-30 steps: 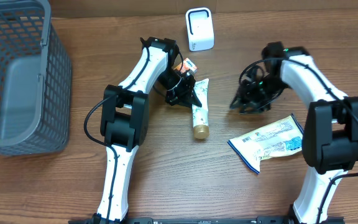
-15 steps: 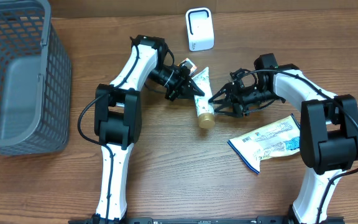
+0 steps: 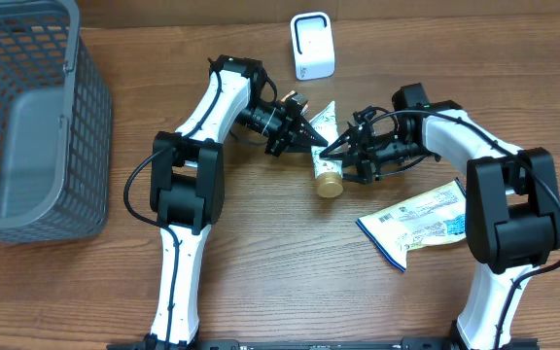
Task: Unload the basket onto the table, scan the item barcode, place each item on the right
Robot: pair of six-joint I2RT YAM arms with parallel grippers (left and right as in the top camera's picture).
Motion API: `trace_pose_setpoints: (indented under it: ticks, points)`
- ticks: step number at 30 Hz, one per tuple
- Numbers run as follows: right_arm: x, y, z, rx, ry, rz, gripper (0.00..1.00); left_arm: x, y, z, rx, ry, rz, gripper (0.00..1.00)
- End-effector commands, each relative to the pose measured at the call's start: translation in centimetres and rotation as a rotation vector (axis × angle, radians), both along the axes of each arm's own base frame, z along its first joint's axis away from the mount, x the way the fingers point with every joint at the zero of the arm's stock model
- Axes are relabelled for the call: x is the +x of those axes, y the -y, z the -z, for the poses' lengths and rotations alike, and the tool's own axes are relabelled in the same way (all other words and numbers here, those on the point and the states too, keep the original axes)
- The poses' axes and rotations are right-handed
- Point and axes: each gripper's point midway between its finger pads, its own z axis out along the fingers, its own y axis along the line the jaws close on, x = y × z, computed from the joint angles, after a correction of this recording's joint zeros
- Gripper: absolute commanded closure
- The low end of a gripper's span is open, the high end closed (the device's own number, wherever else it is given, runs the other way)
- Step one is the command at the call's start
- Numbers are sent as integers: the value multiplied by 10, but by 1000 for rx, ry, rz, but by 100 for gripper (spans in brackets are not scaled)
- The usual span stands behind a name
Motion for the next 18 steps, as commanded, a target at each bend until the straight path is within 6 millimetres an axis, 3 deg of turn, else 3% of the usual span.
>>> trace_pose_setpoints:
  ticks: [1,6,10,14,18]
  points:
    - [-7,-12,-10,41,-32,-21,52,6,11,-19,-98,48,-3,96]
    - [-4,-12,-7,14,-50,-7,78,7,11,-17,-90,58,0,96]
    - [1,-6,8,-90,-49,17,92,7,3,-2,0,84,20,96]
    - [13,9,27,-314,-32,52,96,6,-12,20,142,114,50,96]
    - [25,41,35,-615,-1,79,96,9,-35,37,285,106,48,93]
